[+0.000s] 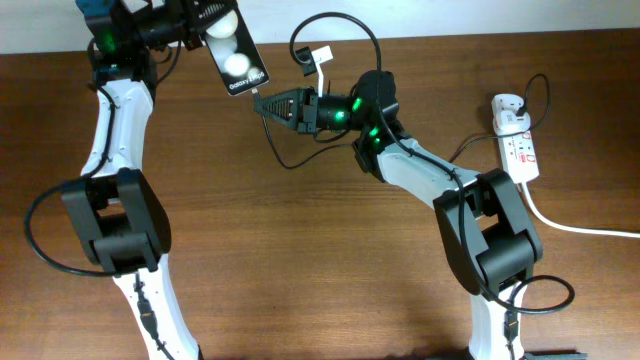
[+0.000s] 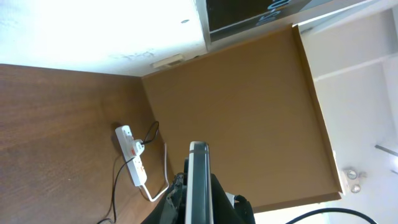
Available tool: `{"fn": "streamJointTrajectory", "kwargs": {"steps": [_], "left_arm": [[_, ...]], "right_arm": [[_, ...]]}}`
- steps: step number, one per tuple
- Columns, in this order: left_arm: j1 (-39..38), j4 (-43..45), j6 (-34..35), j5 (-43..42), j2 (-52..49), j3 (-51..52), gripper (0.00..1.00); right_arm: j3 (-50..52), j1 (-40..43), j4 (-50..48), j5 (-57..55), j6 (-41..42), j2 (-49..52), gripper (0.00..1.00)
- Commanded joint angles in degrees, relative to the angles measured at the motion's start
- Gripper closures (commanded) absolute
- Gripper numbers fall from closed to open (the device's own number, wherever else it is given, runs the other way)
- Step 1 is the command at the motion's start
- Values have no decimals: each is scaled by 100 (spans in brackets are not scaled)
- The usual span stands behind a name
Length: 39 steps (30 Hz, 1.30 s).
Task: Plug charger to phone and switch on socket
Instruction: 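Align the plug tip under the phone port with the right gripper, then push the plug up into the phone port with the right gripper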
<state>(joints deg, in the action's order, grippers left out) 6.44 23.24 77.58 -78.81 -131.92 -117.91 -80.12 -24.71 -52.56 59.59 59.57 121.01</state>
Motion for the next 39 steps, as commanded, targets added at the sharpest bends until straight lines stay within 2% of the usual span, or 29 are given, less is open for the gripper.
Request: {"fn": "streamJointTrajectory", "kwargs": {"steps": [1,4,11,34,39], "left_arm": [[-39,31,-90,17,46,-70,100],[-44,24,168,24,46,-70,100],[-39,2,258,127,46,-70,100],[-195,13,254,-164,46,-70,100],[-195,13,254,-223,46,-70,100]], "right_arm": [[-2,46,-39,-7,-57,13,96],[-2,48,-39,-9,-59,13,96],[-2,46,-39,-7,-57,13,96],[-2,48,-39,-9,-48,13,96],[-2,48,-39,-74,256,13,96]]}}
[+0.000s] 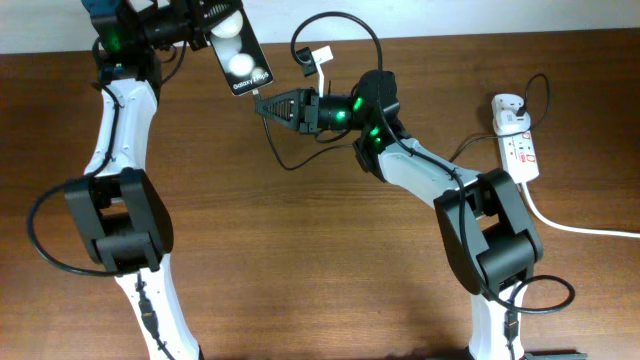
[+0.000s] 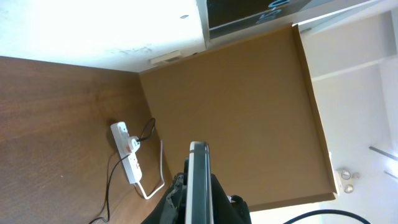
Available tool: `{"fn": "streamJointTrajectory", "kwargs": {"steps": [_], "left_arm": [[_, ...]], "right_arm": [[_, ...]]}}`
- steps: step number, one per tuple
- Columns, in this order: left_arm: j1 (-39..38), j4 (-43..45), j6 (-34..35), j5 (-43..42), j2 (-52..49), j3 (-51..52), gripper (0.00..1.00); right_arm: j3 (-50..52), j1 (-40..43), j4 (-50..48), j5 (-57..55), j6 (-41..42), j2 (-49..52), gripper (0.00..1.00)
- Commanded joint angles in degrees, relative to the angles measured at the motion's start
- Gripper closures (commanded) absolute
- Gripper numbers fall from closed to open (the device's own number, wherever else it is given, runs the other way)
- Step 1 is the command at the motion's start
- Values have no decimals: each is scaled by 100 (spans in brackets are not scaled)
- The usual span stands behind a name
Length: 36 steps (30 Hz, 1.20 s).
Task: Plug charger to phone and switch on socket
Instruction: 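Push the plug up into the phone port with the right gripper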
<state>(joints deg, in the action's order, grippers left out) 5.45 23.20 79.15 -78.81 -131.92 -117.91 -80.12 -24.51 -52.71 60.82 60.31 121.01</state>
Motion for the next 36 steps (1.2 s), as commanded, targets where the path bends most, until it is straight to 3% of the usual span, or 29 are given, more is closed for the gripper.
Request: {"fn": "streamJointTrajectory", "kwargs": {"steps": [1,10,19,36], "left_arm": [[-96,17,96,-223,46,-70,100],[-98,35,94,-376,46,-70,100],[-98,35,-39,-1130,46,-70,100],[-332,35,-210,-1130,46,-70,100]], "right_arm": [[-2,28,-24,-243,245,13,96],[-2,28,-24,-415,647,13,96],[-2,26,-24,-407,769,13,96],[-2,26,-24,-538,922,13,96]]}}
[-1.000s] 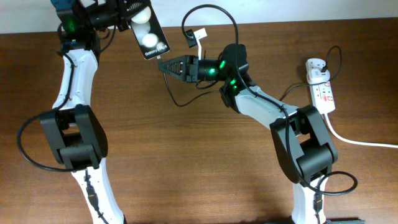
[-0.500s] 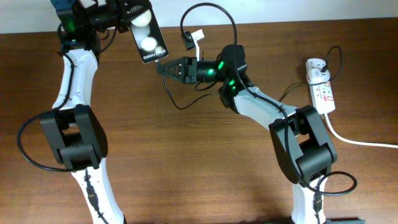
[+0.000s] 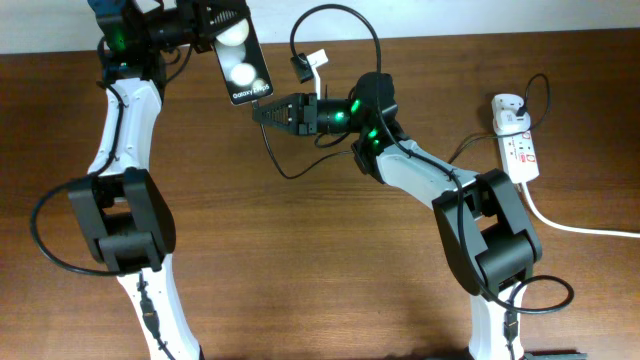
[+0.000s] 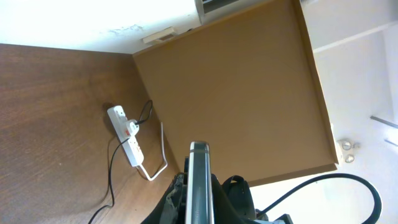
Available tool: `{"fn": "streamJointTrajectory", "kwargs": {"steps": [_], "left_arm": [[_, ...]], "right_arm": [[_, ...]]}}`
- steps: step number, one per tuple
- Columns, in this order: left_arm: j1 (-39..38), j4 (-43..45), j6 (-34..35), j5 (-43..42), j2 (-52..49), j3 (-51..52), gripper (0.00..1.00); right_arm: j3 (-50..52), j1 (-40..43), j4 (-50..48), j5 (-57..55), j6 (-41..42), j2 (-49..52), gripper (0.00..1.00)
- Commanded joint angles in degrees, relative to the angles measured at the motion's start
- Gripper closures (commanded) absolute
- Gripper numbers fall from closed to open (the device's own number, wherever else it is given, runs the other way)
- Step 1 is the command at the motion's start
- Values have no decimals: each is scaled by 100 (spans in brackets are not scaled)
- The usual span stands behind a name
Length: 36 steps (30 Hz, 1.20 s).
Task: Plug charger to phone and switch on socket
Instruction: 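Push the plug up into the phone port with the right gripper, then lower the plugged-in phone to the table with the left gripper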
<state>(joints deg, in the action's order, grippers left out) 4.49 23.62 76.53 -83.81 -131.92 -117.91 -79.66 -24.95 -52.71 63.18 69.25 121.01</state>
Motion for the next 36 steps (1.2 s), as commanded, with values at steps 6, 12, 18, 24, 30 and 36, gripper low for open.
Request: {"fn": "streamJointTrajectory", "kwargs": {"steps": [6,12,18,24,30,36], "left_arm": [[-216,-7,50,-575,46,-70,100],[155,-9,-11,-614,46,-70,100],[356,-177,-7,-629,46,-70,100],[356,-177,-9,-573,46,-70,100],[197,-267,-299,-326,46,-33,100],[-323,-4350,-3416,874,39,-26,100]], "right_arm": [[-48,72,-28,-529,24,13,23],[-48,160,-817,-260,26,13,5],[-48,1305,1421,584,-1082,13,1],[-50,2361,3836,-11,-2717,-146,1],[-55,2492,7254,-2194,-5086,-944,1],[-120,2492,8745,-3980,-5836,-1764,1]]}}
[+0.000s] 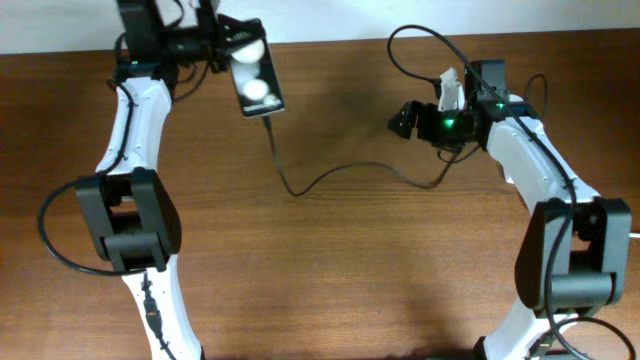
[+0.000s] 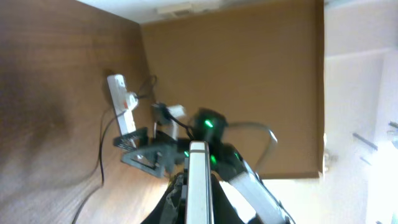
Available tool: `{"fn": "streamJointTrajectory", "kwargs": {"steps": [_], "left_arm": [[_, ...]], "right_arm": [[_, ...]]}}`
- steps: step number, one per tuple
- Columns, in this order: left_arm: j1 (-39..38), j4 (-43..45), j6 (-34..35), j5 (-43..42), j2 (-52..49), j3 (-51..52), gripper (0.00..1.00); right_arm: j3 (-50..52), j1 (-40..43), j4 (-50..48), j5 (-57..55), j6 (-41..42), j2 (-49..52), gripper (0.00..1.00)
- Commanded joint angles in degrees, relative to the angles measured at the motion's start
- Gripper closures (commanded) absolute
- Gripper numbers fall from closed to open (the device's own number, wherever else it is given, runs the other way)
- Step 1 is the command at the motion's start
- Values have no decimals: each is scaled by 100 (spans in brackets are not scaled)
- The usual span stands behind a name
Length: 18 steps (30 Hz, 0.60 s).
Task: Plug charger to phone and switch on socket
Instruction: 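Lower the plugged-in phone to the table with the left gripper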
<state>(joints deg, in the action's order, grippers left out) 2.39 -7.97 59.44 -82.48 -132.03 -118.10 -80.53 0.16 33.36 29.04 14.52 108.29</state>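
Note:
A phone [image 1: 256, 80] with its screen up hangs over the table's far left, and my left gripper [image 1: 222, 48] is shut on its top end. In the left wrist view only the phone's thin edge [image 2: 198, 155] shows between the jaws. The black charger cable [image 1: 340, 175] ends in a plug [image 1: 267, 119] seated in the phone's lower end. It sags across the table toward the right. My right gripper [image 1: 398, 122] hangs open and empty at the far right, well clear of the phone. The white power strip [image 2: 120, 102] shows in the left wrist view; overhead my right arm hides it.
A white tag [image 1: 447, 88] on the cable sits by my right wrist, with a cable loop [image 1: 420, 40] arching above it. The brown table [image 1: 330, 270] runs to a pale wall at the back. A brown board [image 2: 236, 68] stands behind the strip.
The right gripper has let go of the plug and now sits far right, near the strip. The plug stays in the phone. The phone has shifted slightly right and down.
At first my right gripper held the plug just below the phone's lower end while my left gripper held the phone up. Over the following moments the plug stayed right at the port. Now the plug sits in the phone and the right gripper is away, empty.

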Motion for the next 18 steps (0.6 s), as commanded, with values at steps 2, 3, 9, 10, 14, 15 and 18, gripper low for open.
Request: {"fn": "streamJointTrajectory", "kwargs": {"steps": [2,3,9,10,14,15,18], "left_arm": [[-297,-2505,-2789,1373,50,-7,100],[-433,-3237,-3342,1862,50,-7,100],[-903,-4898,-4424,3766,35,-7,100],[-940,-5073,-4481,3915,4,-7,100],[-966,-5320,-4629,4033,-494,-7,100],[-966,-5324,-4629,4028,-599,-7,100],[-966,-5292,-4631,4201,-892,-7,100]], "right_arm": [[-33,-20,295,-595,-426,-796,1],[-33,-20,398,-601,-426,-929,1],[-33,-846,1123,-1718,-577,-1034,1],[-31,-1067,1126,-1908,-573,-1034,1],[-31,-1292,1134,-1921,-570,-1034,1],[-31,-1290,1152,-1921,-570,-1032,1],[-31,-1292,1150,-1921,-570,-1032,1]]}}
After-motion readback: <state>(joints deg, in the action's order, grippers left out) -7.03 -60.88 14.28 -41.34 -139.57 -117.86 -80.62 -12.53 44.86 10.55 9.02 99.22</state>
